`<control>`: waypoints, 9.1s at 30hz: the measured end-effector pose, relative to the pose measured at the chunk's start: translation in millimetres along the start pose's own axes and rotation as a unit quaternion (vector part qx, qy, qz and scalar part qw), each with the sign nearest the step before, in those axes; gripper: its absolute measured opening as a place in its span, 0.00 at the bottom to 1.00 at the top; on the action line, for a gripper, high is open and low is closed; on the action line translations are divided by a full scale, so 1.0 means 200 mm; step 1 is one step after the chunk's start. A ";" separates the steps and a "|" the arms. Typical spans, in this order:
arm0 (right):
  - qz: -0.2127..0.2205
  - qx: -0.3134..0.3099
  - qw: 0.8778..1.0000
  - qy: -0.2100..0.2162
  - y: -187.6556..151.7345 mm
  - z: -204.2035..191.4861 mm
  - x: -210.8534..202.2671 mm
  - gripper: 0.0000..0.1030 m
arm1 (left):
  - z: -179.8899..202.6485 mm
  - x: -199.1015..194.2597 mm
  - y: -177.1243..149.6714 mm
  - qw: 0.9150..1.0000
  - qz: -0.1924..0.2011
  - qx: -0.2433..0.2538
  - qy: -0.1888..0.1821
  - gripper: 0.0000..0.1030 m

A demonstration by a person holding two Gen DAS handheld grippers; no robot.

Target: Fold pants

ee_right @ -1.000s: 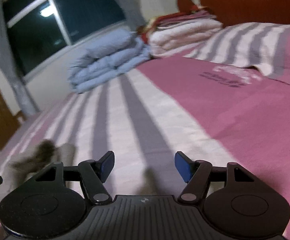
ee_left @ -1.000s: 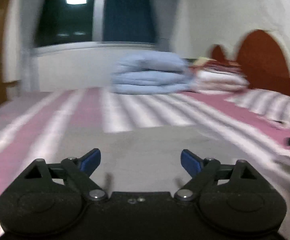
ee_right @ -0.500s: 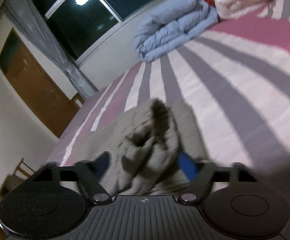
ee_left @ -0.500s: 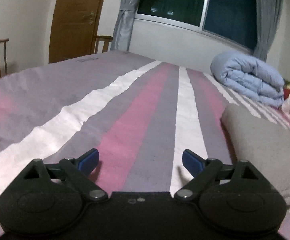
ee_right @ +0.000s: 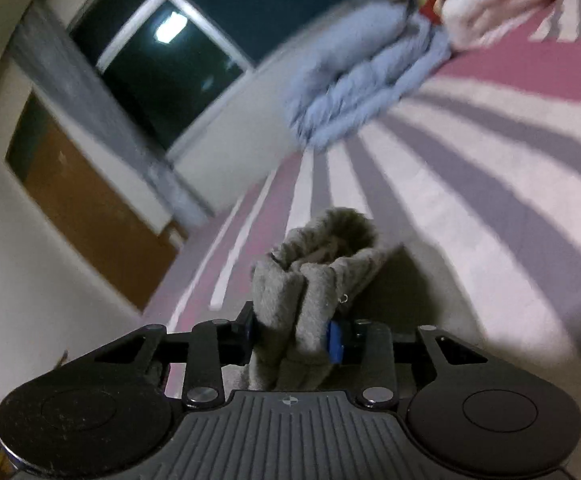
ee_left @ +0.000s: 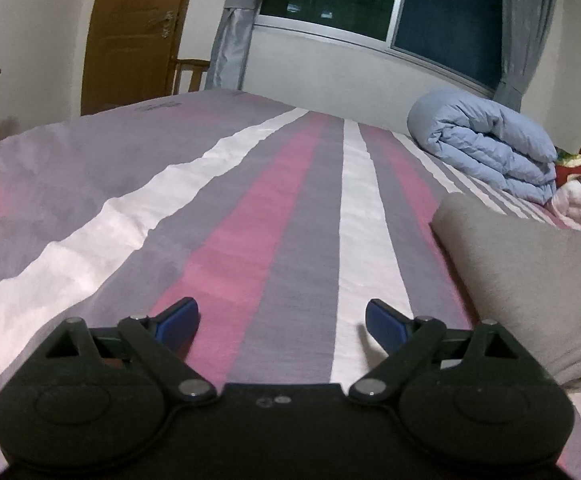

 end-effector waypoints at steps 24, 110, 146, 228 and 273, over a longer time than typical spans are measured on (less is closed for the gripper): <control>-0.025 -0.054 0.997 -0.051 -0.05 0.35 -0.12 0.55 | 0.14 -0.06 0.00 0.999 0.013 0.043 0.004 0.82; -0.029 -0.118 0.992 -0.043 0.00 0.29 -0.07 0.69 | 0.36 -0.04 0.02 0.992 0.026 0.124 -0.020 0.87; -0.052 0.002 0.999 -0.013 0.03 0.43 -0.09 0.74 | 0.28 0.01 0.06 0.994 0.001 0.050 -0.094 0.92; 0.001 -0.242 0.965 -0.099 -0.13 0.19 -0.37 1.00 | 0.26 -0.34 0.15 0.989 0.022 0.078 -0.123 0.94; 0.084 -0.334 0.938 -0.030 -0.80 -0.20 -1.03 1.00 | 0.62 -1.19 -0.33 0.968 0.152 0.117 -0.164 0.94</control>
Point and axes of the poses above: each gripper's, at about its wrist camera, not at the fingertips, and x roughly the way its jaws point, z to its right, y to its top, the point moved 1 cm from there along x, roughly the way its jaws point, and after that the axes turned 8 degrees about x, right-handed, at the moved point
